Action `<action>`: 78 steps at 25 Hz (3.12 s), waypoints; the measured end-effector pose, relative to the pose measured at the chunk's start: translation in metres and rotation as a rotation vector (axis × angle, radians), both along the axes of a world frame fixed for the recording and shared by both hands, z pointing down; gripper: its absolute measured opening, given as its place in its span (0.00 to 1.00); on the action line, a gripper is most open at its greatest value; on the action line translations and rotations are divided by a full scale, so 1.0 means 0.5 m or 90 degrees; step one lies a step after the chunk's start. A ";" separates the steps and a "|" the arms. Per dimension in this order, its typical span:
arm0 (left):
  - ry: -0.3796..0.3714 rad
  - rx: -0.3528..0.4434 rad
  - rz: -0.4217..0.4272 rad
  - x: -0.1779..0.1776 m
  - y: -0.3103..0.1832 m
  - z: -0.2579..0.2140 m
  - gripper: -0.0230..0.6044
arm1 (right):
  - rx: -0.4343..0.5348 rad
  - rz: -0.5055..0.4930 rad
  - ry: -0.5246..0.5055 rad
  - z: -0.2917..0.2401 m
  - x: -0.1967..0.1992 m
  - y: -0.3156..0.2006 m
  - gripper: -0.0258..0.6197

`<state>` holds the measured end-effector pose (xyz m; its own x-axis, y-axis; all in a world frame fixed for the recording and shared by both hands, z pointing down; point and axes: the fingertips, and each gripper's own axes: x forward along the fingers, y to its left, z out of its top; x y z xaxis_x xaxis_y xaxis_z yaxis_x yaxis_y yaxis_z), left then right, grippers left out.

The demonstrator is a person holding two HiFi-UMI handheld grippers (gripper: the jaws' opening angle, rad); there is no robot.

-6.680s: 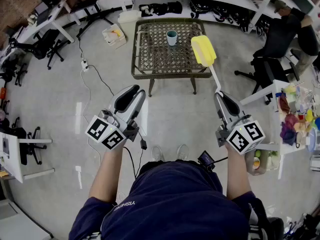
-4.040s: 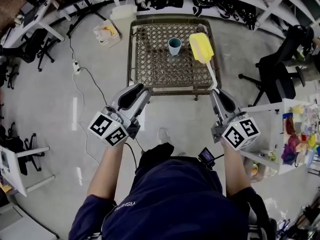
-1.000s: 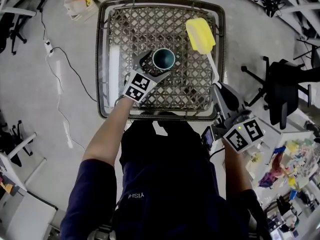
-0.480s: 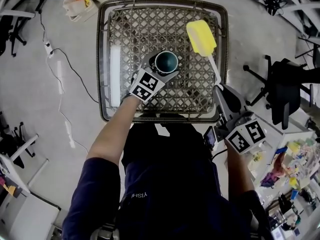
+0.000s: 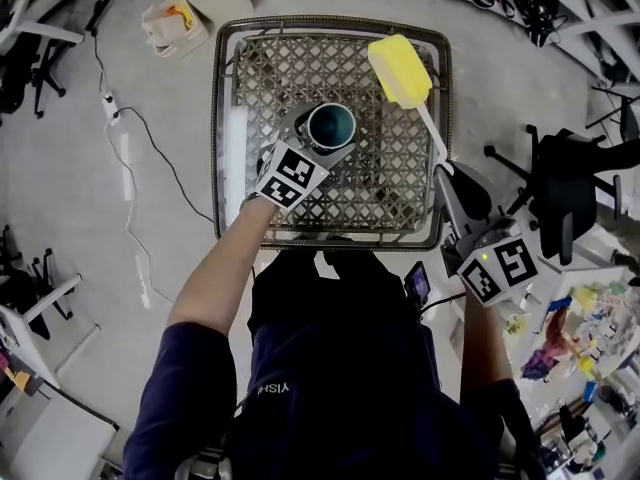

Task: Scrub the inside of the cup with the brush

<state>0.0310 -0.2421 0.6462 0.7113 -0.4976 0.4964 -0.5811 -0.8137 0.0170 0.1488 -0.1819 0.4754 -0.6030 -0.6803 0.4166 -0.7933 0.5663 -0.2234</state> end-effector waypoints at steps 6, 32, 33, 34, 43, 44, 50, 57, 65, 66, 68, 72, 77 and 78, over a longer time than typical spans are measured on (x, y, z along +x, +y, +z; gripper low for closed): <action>-0.030 0.054 0.013 -0.032 -0.020 -0.135 0.65 | 0.080 -0.059 0.080 -0.110 -0.023 -0.013 0.09; -0.314 0.170 0.003 -0.163 -0.068 -0.383 0.65 | 0.356 -0.403 0.843 -0.309 -0.162 0.001 0.09; -0.323 0.171 0.005 -0.164 -0.067 -0.385 0.65 | 0.363 -0.413 0.861 -0.311 -0.168 0.000 0.09; -0.330 0.171 0.006 -0.165 -0.064 -0.385 0.65 | 0.370 -0.423 0.879 -0.312 -0.174 0.000 0.09; -0.392 0.175 0.047 -0.156 -0.042 -0.371 0.65 | 0.402 -0.509 0.979 -0.273 -0.236 -0.003 0.09; -0.398 0.177 0.053 -0.152 -0.040 -0.371 0.65 | 0.405 -0.519 0.989 -0.268 -0.242 -0.006 0.09; -0.418 0.188 0.070 -0.138 -0.027 -0.371 0.65 | 0.390 -0.503 0.978 -0.255 -0.239 -0.037 0.09; -0.430 0.175 0.066 -0.155 -0.036 -0.368 0.65 | 0.376 -0.503 0.954 -0.231 -0.237 -0.020 0.09; -0.440 0.154 0.074 -0.149 -0.030 -0.345 0.65 | 0.413 -0.519 0.966 -0.225 -0.274 0.004 0.09; -0.442 0.152 0.075 -0.149 -0.030 -0.342 0.65 | 0.416 -0.522 0.969 -0.226 -0.277 0.002 0.09; -0.444 0.151 0.078 -0.148 -0.027 -0.342 0.65 | 0.419 -0.524 0.972 -0.231 -0.278 -0.006 0.09; -0.440 0.150 0.083 -0.144 -0.022 -0.349 0.65 | 0.410 -0.508 0.965 -0.240 -0.266 -0.040 0.09; -0.444 0.154 0.080 -0.154 -0.025 -0.358 0.65 | 0.394 -0.495 0.947 -0.228 -0.254 -0.051 0.09; -0.442 0.153 0.079 -0.157 -0.025 -0.359 0.65 | 0.392 -0.494 0.945 -0.226 -0.253 -0.048 0.09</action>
<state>-0.0474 -0.2547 0.4665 0.3310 -0.5853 0.7402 -0.2969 -0.8092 -0.5070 0.0225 -0.2061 0.3624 -0.2223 -0.7026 0.6759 0.3503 0.5894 0.7279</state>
